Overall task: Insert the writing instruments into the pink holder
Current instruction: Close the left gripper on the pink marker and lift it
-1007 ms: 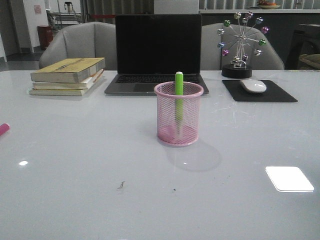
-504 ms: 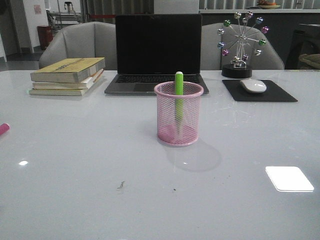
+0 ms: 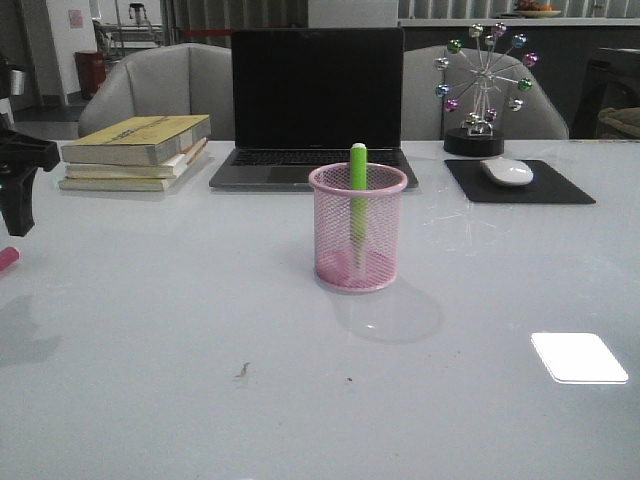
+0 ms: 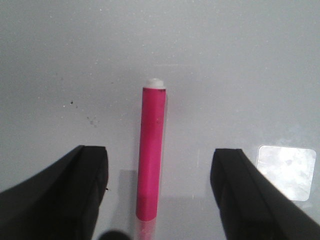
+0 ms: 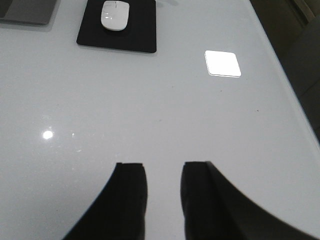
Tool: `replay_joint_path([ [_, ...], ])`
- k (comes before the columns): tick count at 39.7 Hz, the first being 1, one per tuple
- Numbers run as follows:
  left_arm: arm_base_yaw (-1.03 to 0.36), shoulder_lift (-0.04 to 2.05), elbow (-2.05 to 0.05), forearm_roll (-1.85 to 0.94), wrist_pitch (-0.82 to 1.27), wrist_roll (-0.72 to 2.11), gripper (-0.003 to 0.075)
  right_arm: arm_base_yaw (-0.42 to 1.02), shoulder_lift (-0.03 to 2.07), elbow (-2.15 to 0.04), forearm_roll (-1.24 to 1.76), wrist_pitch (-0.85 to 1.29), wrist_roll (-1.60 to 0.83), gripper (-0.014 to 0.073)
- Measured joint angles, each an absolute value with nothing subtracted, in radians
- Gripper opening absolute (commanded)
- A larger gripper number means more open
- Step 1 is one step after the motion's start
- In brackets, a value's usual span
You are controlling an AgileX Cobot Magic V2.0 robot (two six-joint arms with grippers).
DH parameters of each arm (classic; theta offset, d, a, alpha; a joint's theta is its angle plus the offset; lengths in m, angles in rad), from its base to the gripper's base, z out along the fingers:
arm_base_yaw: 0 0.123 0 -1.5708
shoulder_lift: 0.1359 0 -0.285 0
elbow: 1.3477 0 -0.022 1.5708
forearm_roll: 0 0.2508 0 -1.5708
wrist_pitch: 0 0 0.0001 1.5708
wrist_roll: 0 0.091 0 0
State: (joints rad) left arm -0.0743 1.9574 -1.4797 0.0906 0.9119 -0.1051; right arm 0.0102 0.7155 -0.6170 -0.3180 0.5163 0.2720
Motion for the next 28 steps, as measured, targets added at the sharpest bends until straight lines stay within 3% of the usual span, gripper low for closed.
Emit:
replay_joint_path([
  [14, -0.074, 2.028, -1.481, 0.091, 0.908, -0.103, 0.0489, 0.010, 0.715, -0.617, -0.318, 0.518, 0.272, 0.0319],
  [19, -0.074, 2.031, -1.481, 0.091, 0.885, -0.096, 0.0428, 0.010, 0.715, -0.617, -0.318, 0.518, 0.272, 0.0319],
  [28, -0.074, 2.061, -1.481, 0.091, 0.883, -0.096, 0.0428, 0.010, 0.715, -0.617, -0.318, 0.518, 0.272, 0.0319],
])
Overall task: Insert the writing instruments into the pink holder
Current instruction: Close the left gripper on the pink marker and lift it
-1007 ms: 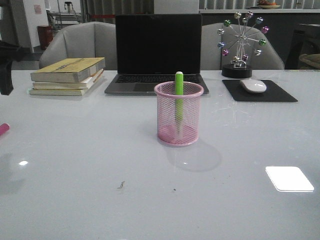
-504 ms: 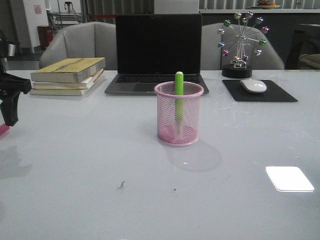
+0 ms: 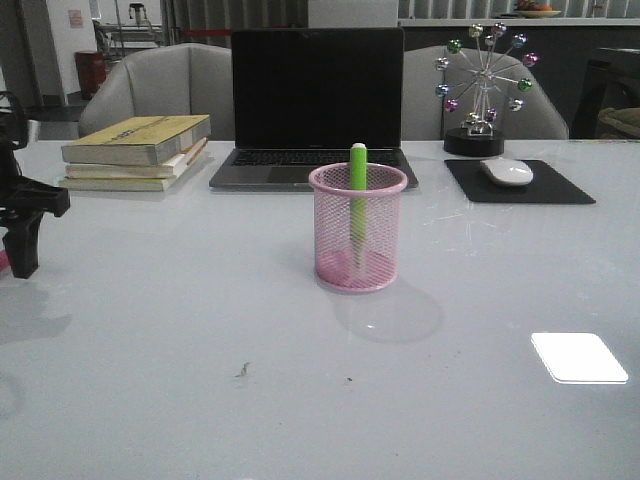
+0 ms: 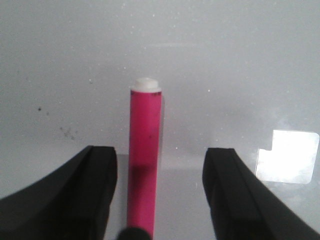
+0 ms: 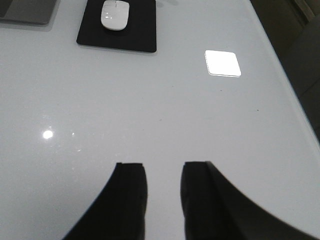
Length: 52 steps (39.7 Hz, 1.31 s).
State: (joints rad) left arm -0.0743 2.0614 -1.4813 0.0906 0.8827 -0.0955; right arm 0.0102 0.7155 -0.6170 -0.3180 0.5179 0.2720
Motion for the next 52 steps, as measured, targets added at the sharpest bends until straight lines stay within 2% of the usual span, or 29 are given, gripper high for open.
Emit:
replay_joint_path([
  [9, -0.074, 2.083, -1.490, 0.086, 0.892, -0.096, 0.0417, 0.010, 0.715, -0.617, -0.318, 0.518, 0.272, 0.0319],
  [18, -0.078, 2.094, -1.502, 0.069, 0.913, -0.096, 0.0178, 0.010, 0.715, -0.617, -0.318, 0.520, 0.272, 0.0319],
  [23, -0.080, 2.096, -1.504, 0.067, 0.917, -0.096, 0.0094, 0.010, 0.715, -0.617, -0.318, 0.520, 0.272, 0.0319],
  [38, -0.082, 2.095, -1.504, 0.064, 0.916, -0.096, 0.0095, 0.010, 0.715, -0.617, -0.318, 0.520, 0.272, 0.0319],
  [52, -0.181, 1.977, -1.518, 0.027, 0.728, -0.095, 0.0095, 0.010, 0.715, -0.617, -0.318, 0.520, 0.272, 0.0319],
])
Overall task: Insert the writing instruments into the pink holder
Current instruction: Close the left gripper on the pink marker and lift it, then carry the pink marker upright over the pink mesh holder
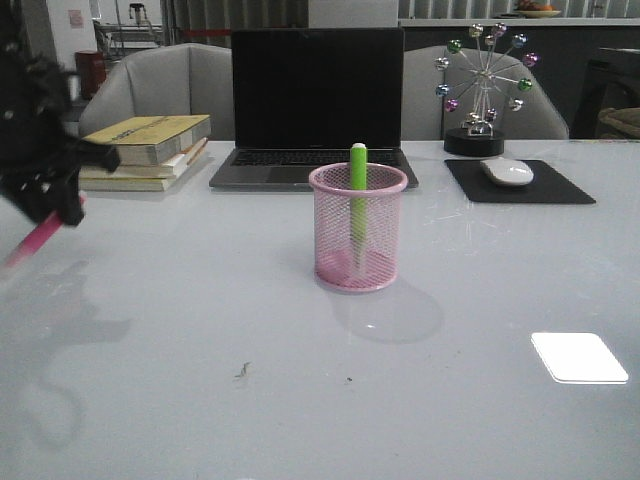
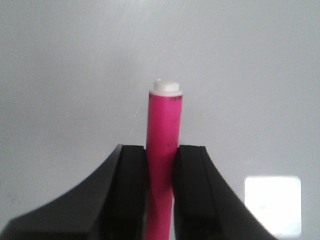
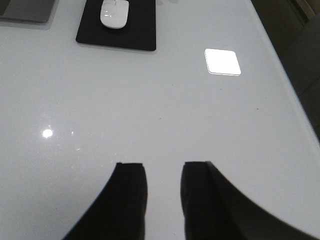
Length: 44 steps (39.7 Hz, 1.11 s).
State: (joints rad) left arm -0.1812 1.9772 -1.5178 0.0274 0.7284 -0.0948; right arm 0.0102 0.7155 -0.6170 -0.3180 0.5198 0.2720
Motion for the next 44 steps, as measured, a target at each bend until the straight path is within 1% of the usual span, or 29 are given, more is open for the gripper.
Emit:
replay_joint_path([
  [12, -0.343, 1.806, -1.603, -0.044, 0.482, -0.095, 0.0095, 0.010, 0.715, -0.617, -0.318, 0.522, 0.272, 0.0319],
  [22, -0.496, 1.782, -1.609, -0.081, 0.222, -0.095, 0.0095, 0.010, 0.715, -0.617, -0.318, 0.522, 0.272, 0.0319],
  [26, -0.552, 1.785, -1.604, -0.081, 0.086, -0.095, 0.0095, 0.010, 0.715, -0.617, -0.318, 0.522, 0.272, 0.0319],
  [30, -0.599, 1.790, -1.572, -0.081, -0.082, -0.095, 0.0095, 0.010, 0.715, -0.617, -0.318, 0.522, 0.272, 0.0319],
  [35, -0.630, 1.808, -1.512, -0.079, -0.238, -0.095, 0.0096, 0.010, 0.715, -0.617, -0.318, 0.522, 0.272, 0.0319],
  [44, -0.672, 1.865, -1.331, -0.093, -0.499, -0.095, 0.0095, 0.010, 0.715, -0.617, -0.318, 0.522, 0.272, 0.0319],
])
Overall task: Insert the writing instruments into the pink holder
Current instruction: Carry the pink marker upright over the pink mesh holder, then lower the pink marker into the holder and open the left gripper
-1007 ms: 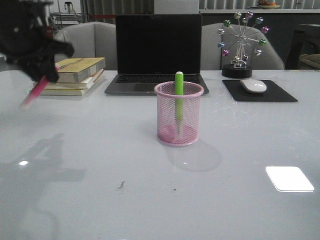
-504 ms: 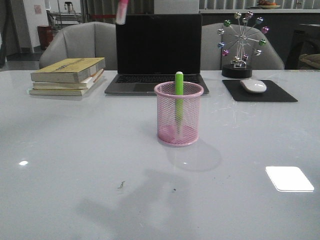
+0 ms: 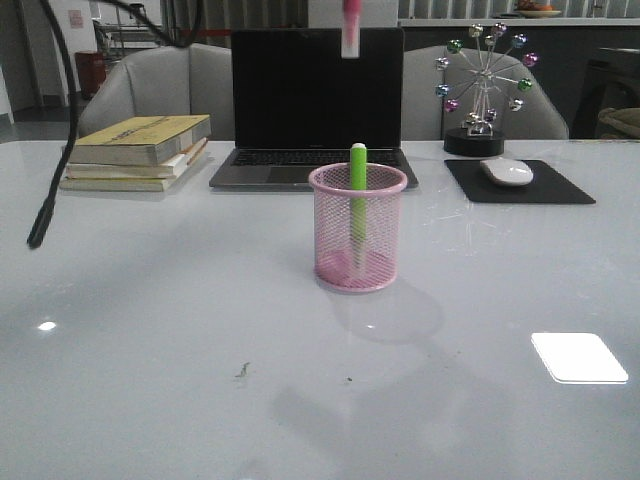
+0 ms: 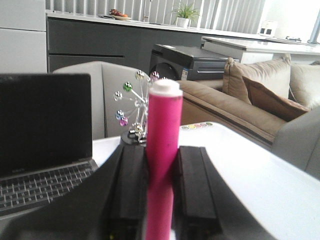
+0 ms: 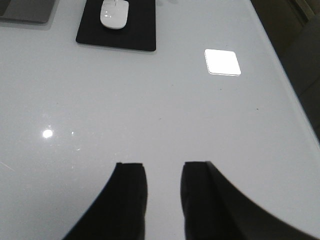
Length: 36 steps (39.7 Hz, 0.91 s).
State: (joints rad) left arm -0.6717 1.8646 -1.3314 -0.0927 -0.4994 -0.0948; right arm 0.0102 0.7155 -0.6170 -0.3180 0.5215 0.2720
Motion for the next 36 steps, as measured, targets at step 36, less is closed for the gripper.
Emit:
replay_joint_path([
  [36, -0.723, 2.033, -1.159, -0.080, -0.777, -0.117, 0.0119, 0.010, 0.715, -0.617, -0.318, 0.522, 0.274, 0.0319],
])
